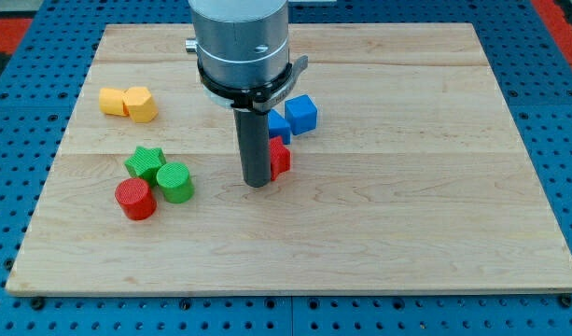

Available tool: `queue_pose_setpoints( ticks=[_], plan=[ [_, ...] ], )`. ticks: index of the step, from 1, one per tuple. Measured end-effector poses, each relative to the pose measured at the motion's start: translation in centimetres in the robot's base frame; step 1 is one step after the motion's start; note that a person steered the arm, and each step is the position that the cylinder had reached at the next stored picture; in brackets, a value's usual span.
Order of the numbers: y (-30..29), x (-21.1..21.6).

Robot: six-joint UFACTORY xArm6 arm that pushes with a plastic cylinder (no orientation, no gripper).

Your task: Move the green star along with green circle to the bottom center

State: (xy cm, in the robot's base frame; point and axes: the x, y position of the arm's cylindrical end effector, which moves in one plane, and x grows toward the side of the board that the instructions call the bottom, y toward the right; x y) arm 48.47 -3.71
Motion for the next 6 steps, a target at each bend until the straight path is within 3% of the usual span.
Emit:
queue_pose_setpoints(
  ticks=[1, 2, 3, 5, 6],
  plan=[
    [-4.2, -2.9],
    [-13.8, -5.3],
    [-18.4, -5.2],
    [-6.8, -0.7],
    [-6.0, 2.2]
  ],
)
